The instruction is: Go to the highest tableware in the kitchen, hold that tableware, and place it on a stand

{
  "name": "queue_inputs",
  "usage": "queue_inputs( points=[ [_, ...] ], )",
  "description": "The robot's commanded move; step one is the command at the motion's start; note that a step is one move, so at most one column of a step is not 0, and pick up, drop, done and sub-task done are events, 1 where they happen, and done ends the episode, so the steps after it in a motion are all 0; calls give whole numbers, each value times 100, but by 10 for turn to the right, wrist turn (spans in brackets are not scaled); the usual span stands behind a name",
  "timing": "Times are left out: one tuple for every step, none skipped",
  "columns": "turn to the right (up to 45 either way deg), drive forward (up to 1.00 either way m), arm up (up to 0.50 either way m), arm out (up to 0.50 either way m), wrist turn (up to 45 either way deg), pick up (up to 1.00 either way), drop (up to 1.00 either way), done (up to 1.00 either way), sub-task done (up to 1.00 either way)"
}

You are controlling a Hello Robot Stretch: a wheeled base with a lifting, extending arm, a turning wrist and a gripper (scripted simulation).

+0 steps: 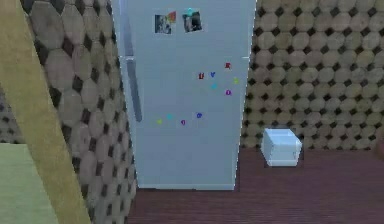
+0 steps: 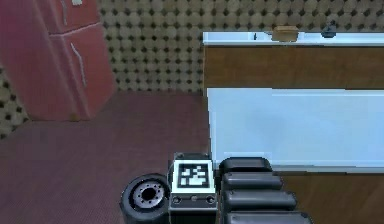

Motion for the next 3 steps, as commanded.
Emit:
queue_inputs(
  points=[
    [-450,0,0,0,0,0,0,0,0],
    [-420,0,0,0,0,0,0,0,0],
    [0,35,0,0,0,0,0,0,0]
  ],
)
